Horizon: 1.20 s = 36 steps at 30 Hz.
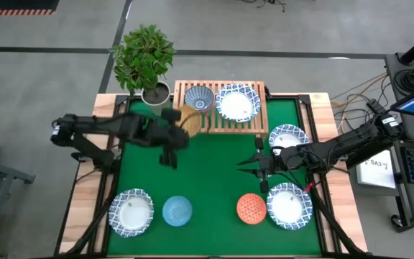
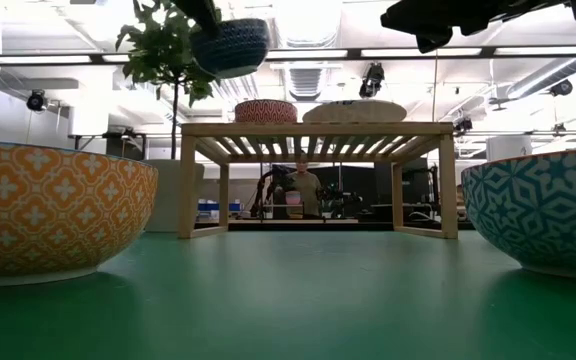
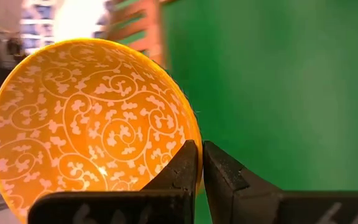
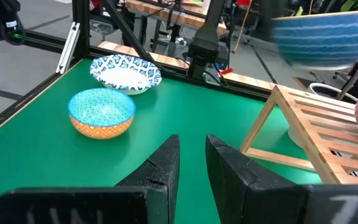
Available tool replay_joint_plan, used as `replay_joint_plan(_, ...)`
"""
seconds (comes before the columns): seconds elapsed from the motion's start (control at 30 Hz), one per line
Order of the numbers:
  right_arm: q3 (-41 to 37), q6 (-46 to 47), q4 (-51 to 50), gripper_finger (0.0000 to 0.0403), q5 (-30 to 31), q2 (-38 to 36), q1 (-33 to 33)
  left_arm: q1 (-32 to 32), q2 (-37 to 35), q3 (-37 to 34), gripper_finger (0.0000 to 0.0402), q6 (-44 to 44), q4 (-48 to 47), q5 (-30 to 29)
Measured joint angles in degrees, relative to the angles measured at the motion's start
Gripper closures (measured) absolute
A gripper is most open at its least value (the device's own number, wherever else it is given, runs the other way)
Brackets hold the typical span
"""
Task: Place and stack bowls onto a shelf
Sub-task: Stack the yellow bowl on top of the blue bowl on the shelf
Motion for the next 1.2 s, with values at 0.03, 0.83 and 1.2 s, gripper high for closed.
replay_joint_plan(0.03,0.0,0.0,0.0,0.0335,0.0,0.0,0.0,1.5,0.0,0.6,0.0402,1.8,0.0,0.0)
replay_joint_plan(0.83,0.0,-0.2,-1.1,0.0335,0.0,0.0,0.0,20.5,3.4,3.9,0.0401,21.1,5.9,8.6)
replay_joint_plan(1.2,0.0,-0.2,-1.0,0.0335,0.4,0.0,0.0,24.4,5.0,9.1,0.0401,21.7,6.4,13.1)
